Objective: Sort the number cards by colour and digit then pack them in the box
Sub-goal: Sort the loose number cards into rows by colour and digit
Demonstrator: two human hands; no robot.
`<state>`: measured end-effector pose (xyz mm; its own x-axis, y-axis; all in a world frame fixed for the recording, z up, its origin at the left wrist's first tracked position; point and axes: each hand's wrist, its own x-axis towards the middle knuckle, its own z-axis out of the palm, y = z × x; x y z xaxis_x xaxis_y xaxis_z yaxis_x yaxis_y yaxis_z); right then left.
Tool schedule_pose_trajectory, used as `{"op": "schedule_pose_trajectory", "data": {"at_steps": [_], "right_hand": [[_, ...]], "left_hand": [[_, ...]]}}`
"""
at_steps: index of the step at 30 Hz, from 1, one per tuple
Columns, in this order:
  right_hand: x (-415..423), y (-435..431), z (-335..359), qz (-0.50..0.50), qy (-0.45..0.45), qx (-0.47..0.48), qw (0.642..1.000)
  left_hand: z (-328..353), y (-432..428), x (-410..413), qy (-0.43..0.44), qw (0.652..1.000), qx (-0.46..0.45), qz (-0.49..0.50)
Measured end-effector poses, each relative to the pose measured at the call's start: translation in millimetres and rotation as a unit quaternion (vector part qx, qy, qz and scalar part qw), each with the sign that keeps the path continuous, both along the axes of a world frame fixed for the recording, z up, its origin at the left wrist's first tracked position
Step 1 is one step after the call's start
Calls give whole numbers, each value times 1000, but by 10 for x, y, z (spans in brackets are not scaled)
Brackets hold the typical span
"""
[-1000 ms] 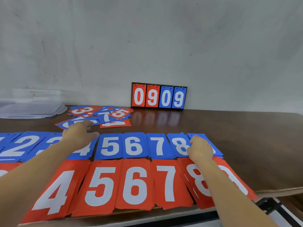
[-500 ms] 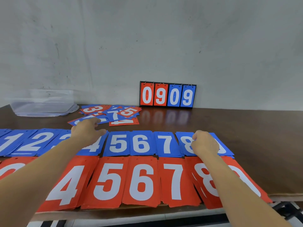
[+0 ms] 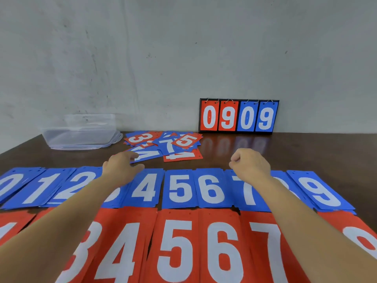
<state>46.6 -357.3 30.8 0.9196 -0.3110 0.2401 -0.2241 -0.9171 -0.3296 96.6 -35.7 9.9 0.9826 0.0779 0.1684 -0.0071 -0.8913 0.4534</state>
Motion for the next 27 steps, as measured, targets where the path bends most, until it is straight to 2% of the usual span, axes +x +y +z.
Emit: {"op": "schedule_pose_trajectory", "data": {"at_steps": [8,13,18,21,27], "right_hand": [[751,499,12,55,35,-13,998],[1284,928,-132,110,101,-44,988],[1653,1175,-254,132,141,-25,981],[1736,1180,-290,132,177,-42,974],[1473,1041,-280,159,178,-111,965]], "left_hand": [[26,424,550,2,1000,13,-5],[-67,465,813,5,998,10,-59],[-143,367,1006,8,994,10,-111],[-161,317,1074,12,991,15,-132],[-154,263,1138,24,988,30,-151]]}}
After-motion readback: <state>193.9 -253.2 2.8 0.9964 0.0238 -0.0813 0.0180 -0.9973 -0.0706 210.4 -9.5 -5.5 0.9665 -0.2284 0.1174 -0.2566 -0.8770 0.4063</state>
